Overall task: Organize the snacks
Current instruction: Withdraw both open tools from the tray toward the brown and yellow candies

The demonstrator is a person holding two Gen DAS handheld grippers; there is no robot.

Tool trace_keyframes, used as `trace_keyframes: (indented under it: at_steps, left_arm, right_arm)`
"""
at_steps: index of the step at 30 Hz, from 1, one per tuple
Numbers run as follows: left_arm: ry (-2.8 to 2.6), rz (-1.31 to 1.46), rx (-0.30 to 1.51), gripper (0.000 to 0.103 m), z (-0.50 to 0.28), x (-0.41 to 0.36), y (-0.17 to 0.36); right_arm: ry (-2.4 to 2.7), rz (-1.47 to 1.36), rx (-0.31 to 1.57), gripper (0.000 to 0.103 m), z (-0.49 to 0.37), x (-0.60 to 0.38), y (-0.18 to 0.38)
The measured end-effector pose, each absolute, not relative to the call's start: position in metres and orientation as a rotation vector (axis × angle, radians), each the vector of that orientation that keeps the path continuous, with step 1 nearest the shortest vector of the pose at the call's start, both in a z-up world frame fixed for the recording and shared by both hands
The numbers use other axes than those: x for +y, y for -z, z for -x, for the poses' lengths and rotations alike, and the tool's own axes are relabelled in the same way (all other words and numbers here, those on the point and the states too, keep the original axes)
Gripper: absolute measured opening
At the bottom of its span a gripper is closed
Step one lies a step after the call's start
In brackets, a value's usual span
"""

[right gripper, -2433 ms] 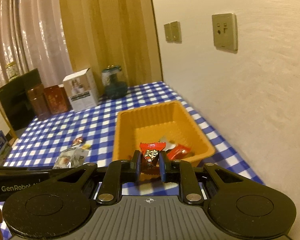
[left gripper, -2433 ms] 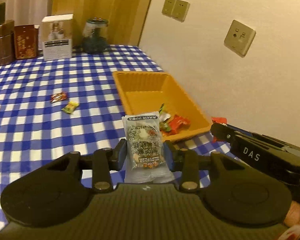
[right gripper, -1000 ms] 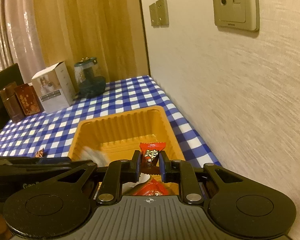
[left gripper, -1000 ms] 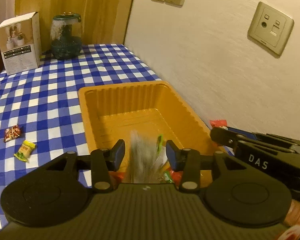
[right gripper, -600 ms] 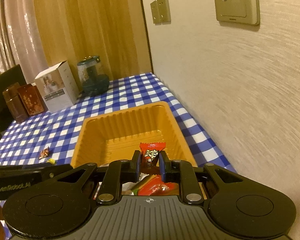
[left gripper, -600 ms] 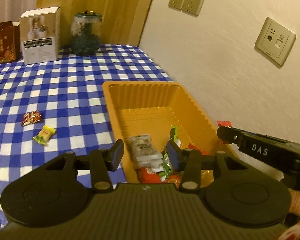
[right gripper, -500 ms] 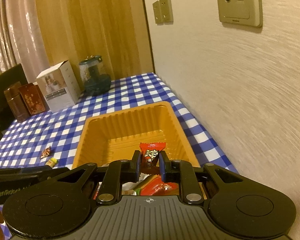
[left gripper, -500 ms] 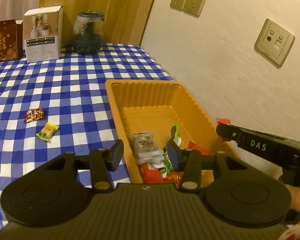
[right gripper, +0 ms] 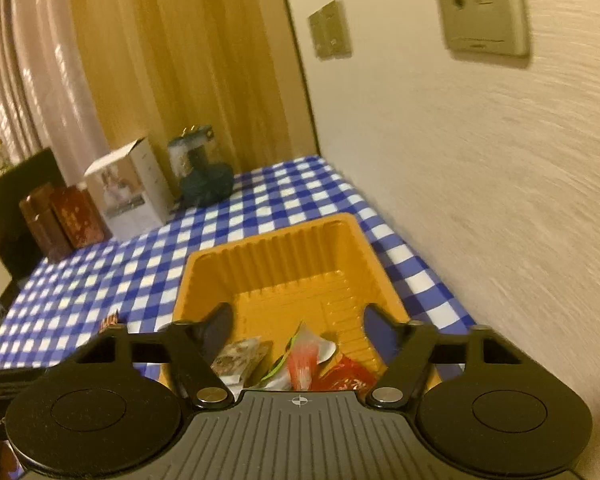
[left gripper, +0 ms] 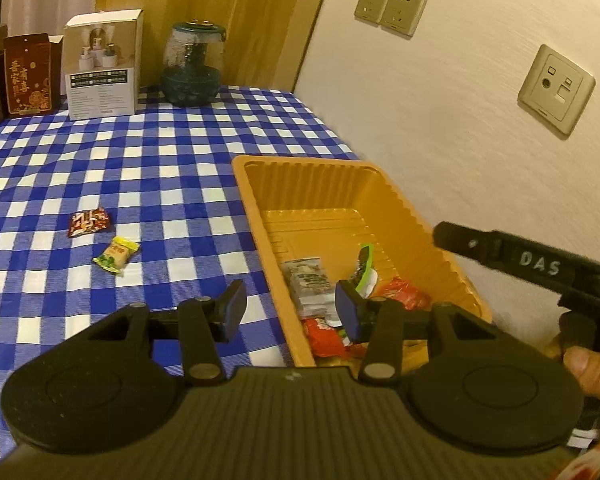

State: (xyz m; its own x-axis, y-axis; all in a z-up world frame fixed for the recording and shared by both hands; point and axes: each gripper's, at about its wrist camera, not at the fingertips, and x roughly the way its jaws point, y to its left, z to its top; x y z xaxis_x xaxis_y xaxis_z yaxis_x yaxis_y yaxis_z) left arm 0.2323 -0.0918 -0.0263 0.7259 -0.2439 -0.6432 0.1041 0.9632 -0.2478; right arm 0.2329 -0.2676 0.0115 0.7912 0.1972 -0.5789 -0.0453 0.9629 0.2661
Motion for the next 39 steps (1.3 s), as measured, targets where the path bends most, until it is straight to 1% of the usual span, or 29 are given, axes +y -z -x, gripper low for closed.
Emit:
trace_keyframes:
  at_steps: [7, 9, 11, 19, 21, 26, 28, 30, 32, 34, 39]
  left_arm:
    - [0.165, 0.203, 0.734, 0.045, -0.217, -0.077, 0.025]
    - [0.161, 0.204, 0.732, 0.047, -0.210, -0.073, 0.023]
    - [0.155, 0.209, 0.725, 0.051, -0.203, -0.069, 0.019]
    - [0.125, 0.220, 0.713, 0.054, -0.171, -0.050, 0.003]
    - [0.119, 0.226, 0.707, 0.056, -0.163, -0.045, -0.001]
    - [0.090, 0.231, 0.694, 0.068, -0.145, -0.030, -0.009]
    - [0.085, 0.230, 0.694, 0.069, -0.138, -0.024, -0.011]
    - [0.080, 0.230, 0.690, 0.072, -0.131, -0.018, -0.013]
    - [0.071, 0.227, 0.686, 0.077, -0.123, -0.012, -0.014]
    - [0.061, 0.225, 0.686, 0.078, -0.117, -0.005, -0.015]
    - [0.028, 0.215, 0.681, 0.086, -0.100, 0.015, -0.016]
  right_arm:
    - [-0.086, -0.271, 0.648, 0.072, -0.220, -0.275, -0.021]
    - [-0.083, -0.271, 0.652, 0.072, -0.216, -0.274, -0.025]
    - [-0.086, -0.263, 0.653, 0.072, -0.210, -0.271, -0.030]
    - [-0.109, -0.231, 0.655, 0.072, -0.184, -0.247, -0.050]
    - [-0.116, -0.224, 0.659, 0.072, -0.177, -0.241, -0.053]
    - [-0.130, -0.219, 0.667, 0.072, -0.158, -0.223, -0.059]
    - [-0.137, -0.212, 0.671, 0.072, -0.152, -0.216, -0.061]
    - [-0.148, -0.210, 0.673, 0.072, -0.147, -0.209, -0.063]
    - [-0.157, -0.210, 0.674, 0.072, -0.142, -0.203, -0.064]
    - [-0.166, -0.212, 0.678, 0.072, -0.136, -0.197, -0.064]
    - [-0.191, -0.217, 0.690, 0.072, -0.124, -0.182, -0.064]
